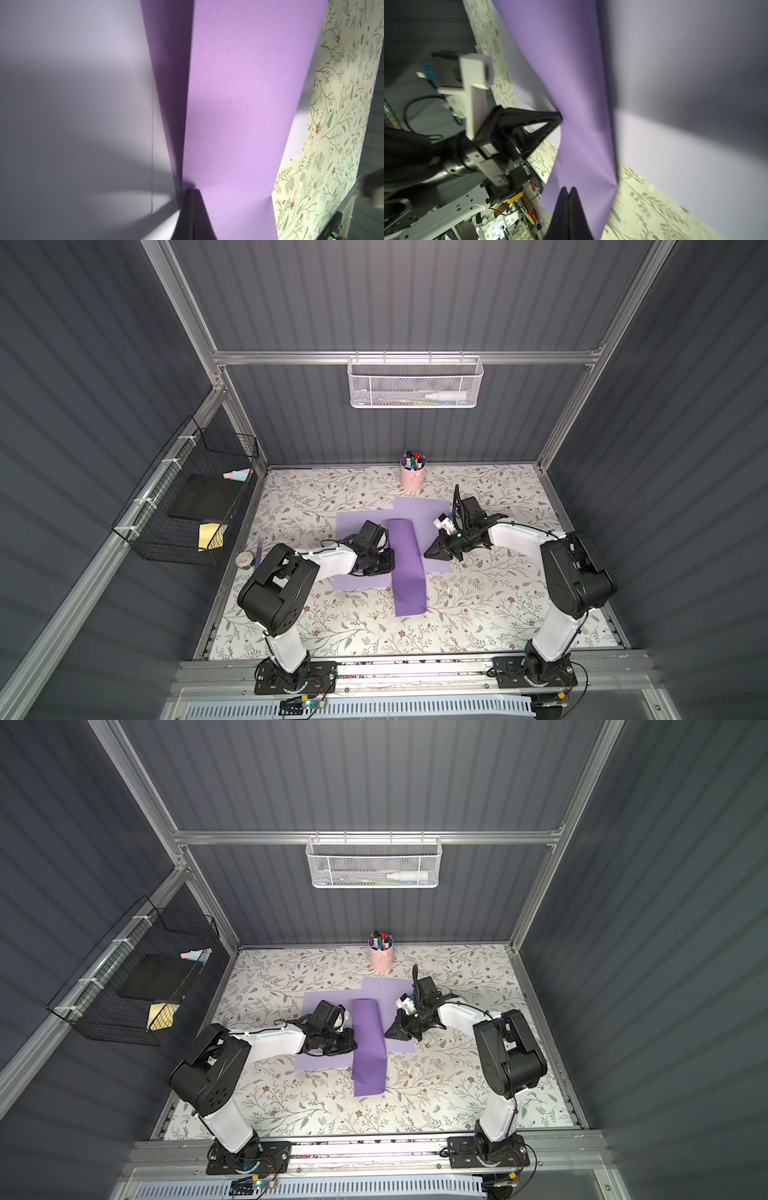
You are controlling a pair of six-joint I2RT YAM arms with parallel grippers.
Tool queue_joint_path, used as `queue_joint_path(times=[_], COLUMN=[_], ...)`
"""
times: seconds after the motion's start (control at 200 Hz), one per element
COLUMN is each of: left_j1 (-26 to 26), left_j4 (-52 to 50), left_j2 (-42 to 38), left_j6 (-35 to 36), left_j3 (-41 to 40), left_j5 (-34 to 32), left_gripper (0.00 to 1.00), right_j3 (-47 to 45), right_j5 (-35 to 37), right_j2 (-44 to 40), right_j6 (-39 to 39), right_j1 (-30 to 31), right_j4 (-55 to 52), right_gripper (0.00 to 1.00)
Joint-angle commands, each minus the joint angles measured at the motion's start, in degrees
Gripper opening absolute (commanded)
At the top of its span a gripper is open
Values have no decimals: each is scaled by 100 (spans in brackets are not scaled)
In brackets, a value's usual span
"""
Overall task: Fold the rectangular paper in half along the long edge
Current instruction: Fold the paper.
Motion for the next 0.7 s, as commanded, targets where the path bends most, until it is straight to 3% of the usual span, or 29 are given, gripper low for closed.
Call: queue_joint_path(times=[0.0, 0.155, 0.33, 0.535, 0.695], left_j1=[23, 24, 24, 28, 28], left_j4=[-495, -496, -511, -514, -502], left_j2=[279, 282, 290, 283, 281], left_j6=[148, 150, 164, 166, 166], left_j3=[-105, -96, -83, -90, -105], left_j5=[-198, -194, -191, -185, -175], left_gripper=[2, 2, 2, 2, 2], right_j3=[420, 680, 354, -572, -1004], right_j5=[-244, -437, -378, -285, -83], right_j2=[570, 1205, 1441, 1290, 643], right_j6=[29, 211, 288, 317, -16], right_j1=[156, 221, 197, -253, -675], right_j4=[-21, 233, 465, 720, 282], right_gripper=[2, 0, 0, 0, 0])
